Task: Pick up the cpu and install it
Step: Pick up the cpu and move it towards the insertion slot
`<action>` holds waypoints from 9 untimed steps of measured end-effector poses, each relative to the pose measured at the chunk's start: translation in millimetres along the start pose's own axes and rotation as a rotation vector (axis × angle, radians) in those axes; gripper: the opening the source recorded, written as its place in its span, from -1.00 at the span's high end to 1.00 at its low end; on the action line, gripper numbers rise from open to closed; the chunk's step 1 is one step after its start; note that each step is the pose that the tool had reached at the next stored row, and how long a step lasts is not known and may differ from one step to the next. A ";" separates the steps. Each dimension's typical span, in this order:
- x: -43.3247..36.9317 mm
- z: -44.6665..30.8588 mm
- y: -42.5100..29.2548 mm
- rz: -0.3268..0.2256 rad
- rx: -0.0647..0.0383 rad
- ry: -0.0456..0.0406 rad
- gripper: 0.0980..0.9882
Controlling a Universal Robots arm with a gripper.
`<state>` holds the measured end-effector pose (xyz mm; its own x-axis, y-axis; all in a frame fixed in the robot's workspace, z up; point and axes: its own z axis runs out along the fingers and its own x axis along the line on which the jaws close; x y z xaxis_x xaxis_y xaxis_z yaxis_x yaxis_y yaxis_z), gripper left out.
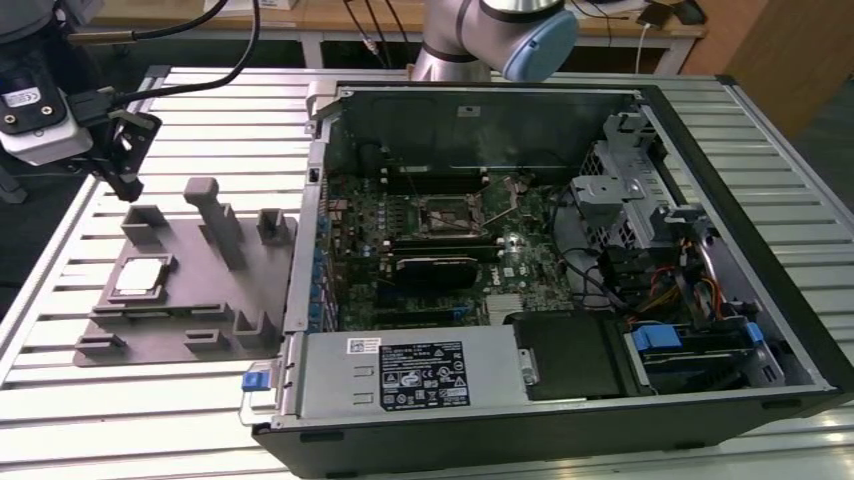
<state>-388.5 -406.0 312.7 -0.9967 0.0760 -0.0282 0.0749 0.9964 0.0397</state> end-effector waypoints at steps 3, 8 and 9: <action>0.0 0.0 0.0 0.000 0.000 0.0000 0.98; 0.6 1.6 -0.6 0.000 0.000 0.0000 0.98; 1.1 2.4 -0.9 0.000 0.000 -0.0001 0.98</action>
<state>-389.6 -406.7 310.2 -0.9967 0.0761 -0.0283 0.0749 0.9964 0.0393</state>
